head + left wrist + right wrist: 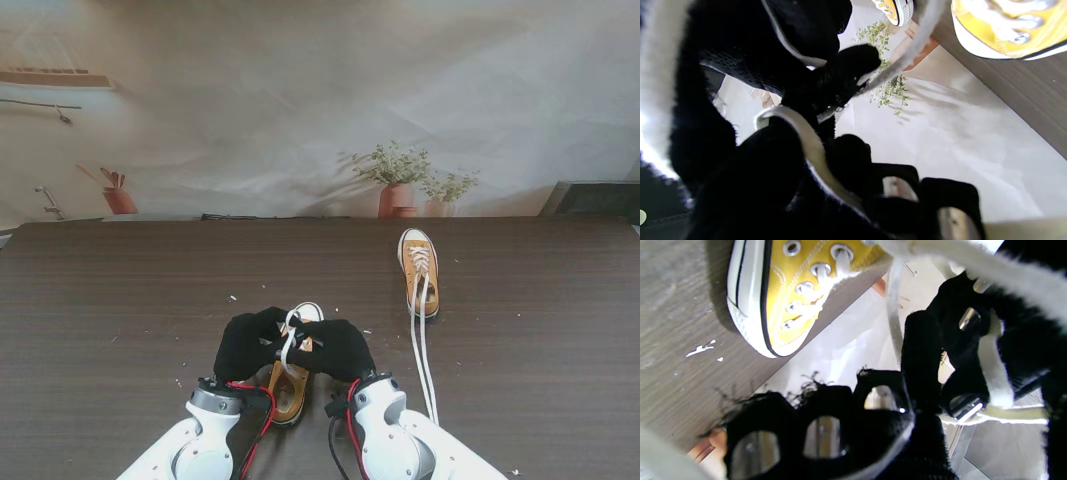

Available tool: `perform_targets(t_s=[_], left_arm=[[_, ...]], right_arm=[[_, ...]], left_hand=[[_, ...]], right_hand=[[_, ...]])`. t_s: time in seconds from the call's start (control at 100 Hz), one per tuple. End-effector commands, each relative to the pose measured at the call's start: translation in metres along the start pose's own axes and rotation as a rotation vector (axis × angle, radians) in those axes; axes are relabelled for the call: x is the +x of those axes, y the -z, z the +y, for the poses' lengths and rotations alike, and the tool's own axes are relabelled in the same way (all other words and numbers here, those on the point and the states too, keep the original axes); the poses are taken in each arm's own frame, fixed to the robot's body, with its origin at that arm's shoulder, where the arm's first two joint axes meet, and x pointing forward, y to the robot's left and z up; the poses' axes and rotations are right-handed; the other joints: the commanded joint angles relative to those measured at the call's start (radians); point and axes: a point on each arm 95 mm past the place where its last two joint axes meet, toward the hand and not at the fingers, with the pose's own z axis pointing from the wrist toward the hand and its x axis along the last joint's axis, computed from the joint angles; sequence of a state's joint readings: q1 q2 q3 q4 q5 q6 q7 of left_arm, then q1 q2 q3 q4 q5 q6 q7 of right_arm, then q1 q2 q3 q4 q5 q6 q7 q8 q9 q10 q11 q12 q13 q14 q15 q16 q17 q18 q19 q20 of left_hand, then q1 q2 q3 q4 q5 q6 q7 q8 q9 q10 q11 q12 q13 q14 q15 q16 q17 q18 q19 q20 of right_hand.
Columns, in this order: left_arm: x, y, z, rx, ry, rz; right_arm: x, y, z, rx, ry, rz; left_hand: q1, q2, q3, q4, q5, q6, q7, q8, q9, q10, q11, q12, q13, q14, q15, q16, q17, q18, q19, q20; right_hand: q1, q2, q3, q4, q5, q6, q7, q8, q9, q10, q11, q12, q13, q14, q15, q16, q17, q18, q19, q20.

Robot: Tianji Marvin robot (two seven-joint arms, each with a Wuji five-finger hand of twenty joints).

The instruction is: Tie the shoelaces into a bow on the shoes

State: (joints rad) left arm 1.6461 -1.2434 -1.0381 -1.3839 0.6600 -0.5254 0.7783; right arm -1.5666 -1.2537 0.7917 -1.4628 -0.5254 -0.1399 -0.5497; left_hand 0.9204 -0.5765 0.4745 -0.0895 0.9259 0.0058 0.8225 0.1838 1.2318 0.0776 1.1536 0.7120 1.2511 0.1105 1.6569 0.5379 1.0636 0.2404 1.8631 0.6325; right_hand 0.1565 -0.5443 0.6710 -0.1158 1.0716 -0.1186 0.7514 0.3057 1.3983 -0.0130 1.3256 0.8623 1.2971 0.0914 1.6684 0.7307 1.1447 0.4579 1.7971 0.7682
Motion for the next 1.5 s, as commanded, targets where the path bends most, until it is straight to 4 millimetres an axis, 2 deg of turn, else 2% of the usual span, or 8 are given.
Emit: perform_targets(t_s=[0.0,0.17,0.41,0.44,0.49,0.57,1.04,1.49], left_arm=[[0.003,0.002,0.005,-0.014,0.007,0.001],[0.003,0.006,0.005,-0.025,0.004,0.006],[0.003,0.013,0.004,-0.031,-0.001,0.013],[0.003,0.014,0.003,-0.036,-0.002,0.016],[0.004,0.015,0.003,-0.043,-0.003,0.021],[0.005,0.017,0.002,-0.053,0.001,0.028],[0.010,0.029,-0.005,-0.122,-0.014,0.021],[0.010,0.029,-0.002,-0.099,0.018,-0.016]], right_arm=[[0.003,-0.001,-0.001,0.007,0.003,0.007],[0.006,-0.001,-0.003,-0.007,-0.015,-0.007],[0.009,-0.002,-0.001,-0.020,-0.041,-0.026],[0.009,-0.002,0.000,-0.020,-0.046,-0.029],[0.010,-0.002,0.001,-0.020,-0.056,-0.033],[0.010,-0.002,0.002,-0.022,-0.054,-0.032],[0.013,-0.004,0.003,-0.053,-0.066,-0.040],[0.017,-0.003,0.004,-0.061,-0.123,-0.049]], left_hand=[[0.020,-0.034,-0.019,0.002,0.027,-0.121,0.082,0.043,0.070,0.087,0.001,0.003,0.020,-0.036,0.052,-0.005,0.030,-0.093,0.231,0.018],[0.020,-0.035,-0.021,0.002,0.027,-0.122,0.083,0.033,0.074,0.050,0.005,0.003,0.020,-0.041,0.053,-0.005,0.031,-0.099,0.231,0.018],[0.017,-0.030,-0.025,0.001,0.021,-0.142,0.072,0.018,0.074,0.044,0.004,0.000,0.020,-0.046,0.052,-0.006,0.030,-0.103,0.231,0.016],[0.015,-0.028,-0.027,0.001,0.021,-0.146,0.070,0.016,0.073,0.041,0.003,0.000,0.020,-0.047,0.052,-0.006,0.030,-0.103,0.231,0.015],[0.013,-0.021,-0.029,0.002,0.019,-0.150,0.064,0.012,0.071,0.031,0.001,-0.002,0.019,-0.048,0.048,-0.007,0.029,-0.104,0.231,0.012],[0.013,-0.011,-0.041,0.006,0.017,-0.156,0.054,0.010,0.063,0.037,-0.009,-0.006,0.020,-0.050,0.030,-0.013,0.023,-0.079,0.217,-0.031],[0.013,0.061,-0.134,0.021,-0.007,-0.186,0.031,0.025,-0.092,-0.021,-0.158,-0.004,-0.001,0.029,-0.228,-0.090,-0.036,0.191,-0.044,-0.203],[0.032,0.098,-0.164,0.035,-0.027,-0.180,0.028,0.052,-0.253,0.033,-0.432,0.015,-0.205,0.104,-0.383,-0.033,-0.267,0.241,-0.180,-0.036]], right_hand=[[0.042,-0.023,0.007,0.017,0.024,0.044,0.033,0.062,-0.012,0.039,-0.027,-0.018,0.011,0.016,-0.026,-0.033,0.003,0.053,0.020,-0.029],[0.140,-0.012,-0.029,0.034,0.018,0.028,0.053,0.178,-0.159,0.074,-0.146,-0.082,0.008,0.105,-0.236,-0.148,-0.086,0.157,-0.168,-0.111],[0.348,0.056,-0.191,0.055,-0.049,-0.016,0.084,0.174,-0.357,0.102,-0.270,-0.211,0.004,0.150,-0.544,-0.311,-0.310,0.133,-0.294,-0.064],[0.336,0.019,-0.059,0.027,-0.081,-0.032,0.162,0.064,-0.364,0.105,-0.271,-0.218,0.001,0.150,-0.555,-0.313,-0.323,0.130,-0.300,-0.056],[0.230,-0.082,0.405,-0.162,-0.122,-0.054,0.271,-0.018,-0.367,0.103,-0.270,-0.221,-0.003,0.151,-0.562,-0.313,-0.334,0.131,-0.303,-0.048],[0.234,-0.118,0.520,-0.205,-0.129,-0.061,0.315,-0.032,-0.368,0.099,-0.269,-0.224,-0.011,0.148,-0.566,-0.312,-0.343,0.125,-0.305,-0.046],[0.394,-0.104,0.551,-0.204,-0.221,0.015,0.368,0.042,-0.495,0.110,-0.248,-0.281,-0.107,0.130,-0.564,-0.302,-0.428,0.090,-0.319,-0.029],[0.415,-0.220,0.683,-0.177,-0.270,0.103,0.586,0.211,-0.551,0.097,-0.158,-0.316,-0.177,0.116,-0.569,-0.286,-0.503,0.043,-0.347,-0.019]])
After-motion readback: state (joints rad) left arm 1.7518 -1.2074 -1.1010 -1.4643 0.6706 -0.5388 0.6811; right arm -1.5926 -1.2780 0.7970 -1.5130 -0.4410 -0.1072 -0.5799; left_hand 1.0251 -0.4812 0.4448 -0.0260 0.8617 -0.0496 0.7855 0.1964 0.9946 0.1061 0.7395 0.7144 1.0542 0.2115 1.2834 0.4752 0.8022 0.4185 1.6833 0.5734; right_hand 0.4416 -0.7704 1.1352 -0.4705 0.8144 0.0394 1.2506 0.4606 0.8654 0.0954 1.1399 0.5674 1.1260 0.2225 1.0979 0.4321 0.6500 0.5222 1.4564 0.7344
